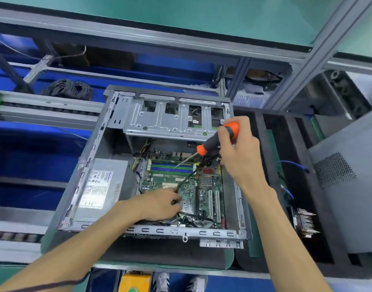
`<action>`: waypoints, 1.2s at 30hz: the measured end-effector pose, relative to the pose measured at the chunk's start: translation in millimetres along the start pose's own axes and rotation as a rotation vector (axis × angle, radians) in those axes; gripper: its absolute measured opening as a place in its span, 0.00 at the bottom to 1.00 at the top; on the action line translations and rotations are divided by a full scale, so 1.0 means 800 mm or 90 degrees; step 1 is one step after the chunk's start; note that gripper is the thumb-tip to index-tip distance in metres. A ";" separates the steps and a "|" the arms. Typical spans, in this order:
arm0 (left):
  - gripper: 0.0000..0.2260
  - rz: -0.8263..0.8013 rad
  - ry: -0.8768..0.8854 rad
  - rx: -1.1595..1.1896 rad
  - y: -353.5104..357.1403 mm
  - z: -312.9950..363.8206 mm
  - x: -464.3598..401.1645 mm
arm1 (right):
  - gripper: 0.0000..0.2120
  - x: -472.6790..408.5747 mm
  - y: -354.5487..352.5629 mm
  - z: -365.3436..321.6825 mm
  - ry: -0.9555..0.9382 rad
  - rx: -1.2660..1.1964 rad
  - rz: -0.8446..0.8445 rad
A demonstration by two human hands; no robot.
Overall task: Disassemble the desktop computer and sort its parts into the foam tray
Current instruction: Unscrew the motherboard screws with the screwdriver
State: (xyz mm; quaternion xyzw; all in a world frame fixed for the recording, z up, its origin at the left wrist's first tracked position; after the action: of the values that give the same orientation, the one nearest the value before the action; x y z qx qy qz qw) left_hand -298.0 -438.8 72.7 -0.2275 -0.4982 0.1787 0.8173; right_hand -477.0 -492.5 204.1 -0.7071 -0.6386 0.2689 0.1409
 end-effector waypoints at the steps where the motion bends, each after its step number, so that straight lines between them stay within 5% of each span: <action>1: 0.22 0.016 -0.018 -0.010 0.000 -0.002 0.001 | 0.04 -0.001 -0.006 0.000 -0.003 -0.006 0.030; 5: 0.20 0.135 -0.167 -0.222 -0.019 -0.013 0.005 | 0.03 -0.001 -0.024 0.003 -0.008 -0.003 0.058; 9: 0.18 0.158 -0.173 -0.228 -0.037 -0.008 -0.001 | 0.01 0.006 -0.039 -0.003 -0.048 0.000 0.034; 12: 0.15 0.271 -0.064 -0.147 -0.058 0.014 -0.002 | 0.02 0.014 -0.053 -0.001 -0.039 -0.032 0.028; 16: 0.14 0.361 0.212 0.171 -0.091 0.060 0.011 | 0.02 0.023 -0.062 0.011 0.003 -0.040 0.041; 19: 0.08 0.300 0.288 0.144 -0.094 0.096 0.015 | 0.02 0.032 -0.065 0.020 0.048 -0.120 0.058; 22: 0.10 0.344 0.328 0.134 -0.102 0.111 0.022 | 0.03 0.036 -0.078 0.031 0.112 -0.257 0.078; 24: 0.10 0.415 0.338 0.106 -0.117 0.110 0.029 | 0.05 0.038 -0.088 0.041 0.156 -0.289 0.031; 29: 0.09 0.459 0.343 -0.055 -0.135 0.109 0.044 | 0.11 0.054 -0.061 0.043 0.194 0.028 -0.317; 36: 0.17 0.603 0.244 0.073 -0.131 0.048 0.130 | 0.11 0.058 0.006 -0.009 0.142 -0.079 -0.362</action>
State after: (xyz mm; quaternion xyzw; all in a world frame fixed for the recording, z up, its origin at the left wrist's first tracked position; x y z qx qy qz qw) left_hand -279.9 -464.2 222.2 -0.4121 -0.1711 0.5115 0.7343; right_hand -467.5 -447.1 198.0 -0.5328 -0.8065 0.0996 0.2361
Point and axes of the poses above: each hand's wrist, its own x-axis away from the middle knuckle, its own y-axis out of the palm, z = x × y, the point moved 6 cm from there along -x, towards the middle knuckle, and after that the axes turned 6 degrees about -z, right-handed, at the moved point
